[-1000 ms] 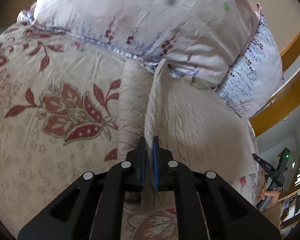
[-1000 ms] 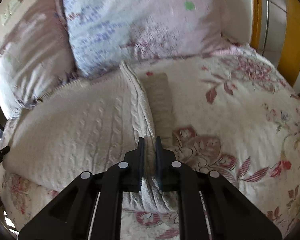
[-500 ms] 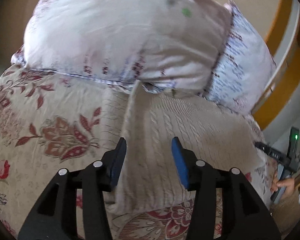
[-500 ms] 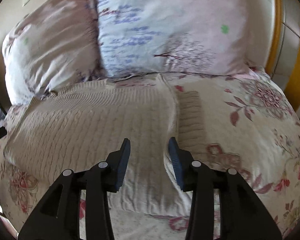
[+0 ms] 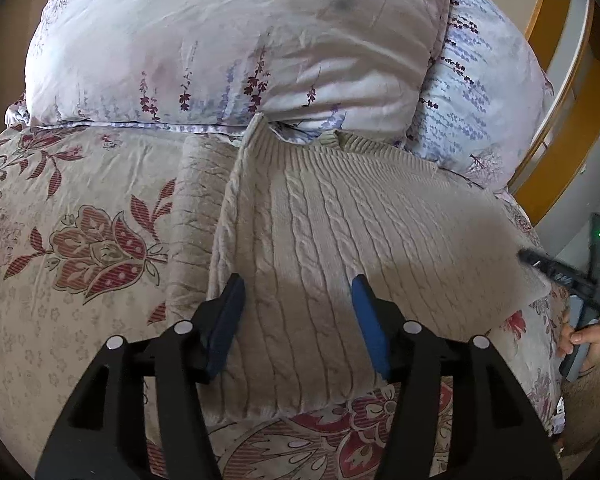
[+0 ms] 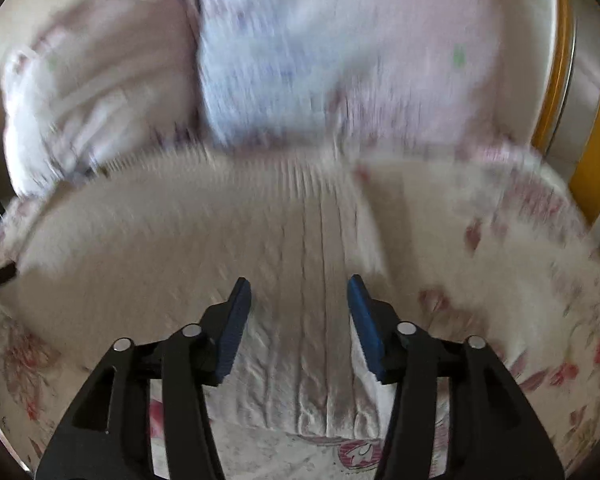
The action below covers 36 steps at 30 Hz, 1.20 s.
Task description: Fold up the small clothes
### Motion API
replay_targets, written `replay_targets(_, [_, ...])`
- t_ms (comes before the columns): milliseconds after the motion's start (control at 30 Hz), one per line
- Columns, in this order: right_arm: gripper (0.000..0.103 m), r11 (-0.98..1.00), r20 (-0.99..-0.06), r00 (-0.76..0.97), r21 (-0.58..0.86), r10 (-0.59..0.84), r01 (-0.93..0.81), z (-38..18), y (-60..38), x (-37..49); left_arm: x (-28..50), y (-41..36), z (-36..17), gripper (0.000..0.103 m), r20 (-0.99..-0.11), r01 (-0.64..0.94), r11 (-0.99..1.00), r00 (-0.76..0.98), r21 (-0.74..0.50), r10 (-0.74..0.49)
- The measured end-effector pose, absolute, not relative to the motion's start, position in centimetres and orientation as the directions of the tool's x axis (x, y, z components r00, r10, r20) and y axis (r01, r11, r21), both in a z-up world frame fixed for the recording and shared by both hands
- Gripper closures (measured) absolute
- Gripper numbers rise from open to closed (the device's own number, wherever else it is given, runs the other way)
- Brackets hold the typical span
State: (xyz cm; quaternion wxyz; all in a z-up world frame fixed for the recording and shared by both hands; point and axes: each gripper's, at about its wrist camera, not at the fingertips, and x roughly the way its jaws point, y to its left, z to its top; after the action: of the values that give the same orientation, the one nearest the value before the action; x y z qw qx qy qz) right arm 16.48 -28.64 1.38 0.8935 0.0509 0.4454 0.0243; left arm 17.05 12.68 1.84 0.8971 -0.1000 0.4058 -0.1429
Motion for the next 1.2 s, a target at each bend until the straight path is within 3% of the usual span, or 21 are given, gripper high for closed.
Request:
replay_targets(133, [0.042,0.985,-0.808,0.575,0.171,0.125,0.028,1.0,-29.3,16.9,16.7,13.1,2.0,0.047,-0.694,0.176,0.93,0.625,-0.322,-0.358])
replay_targets(367, [0.032,0.983,-0.782,0.602,0.183,0.162,-0.027,3.1,-26.5,17.4,17.1,16.5,3.1,0.04,-0.639,0.081,0.86,0.634,-0.504,-0.434])
replay_targets(567, [0.032,0.977,-0.781,0.587,0.161,0.213,-0.14,2.9,-22.0,18.6,19.2,18.8,3.4,0.03,-0.651,-0.007,0.851,0.648,-0.525,-0.396])
replay_targets(833, [0.032,0.978,-0.774,0.605,0.083,0.185,-0.193,2.2,-17.7,19.9,22.0,19.7,1.5,0.03,-0.669,-0.07,0.801,0.596,-0.594,-0.444])
replay_targets(1200, [0.029,0.981,-0.796,0.585,0.055,0.156,-0.186,0.0,-17.3,20.1,23.4,18.6,0.7,0.029,-0.675,-0.081,0.797,0.587,-0.599,-0.448])
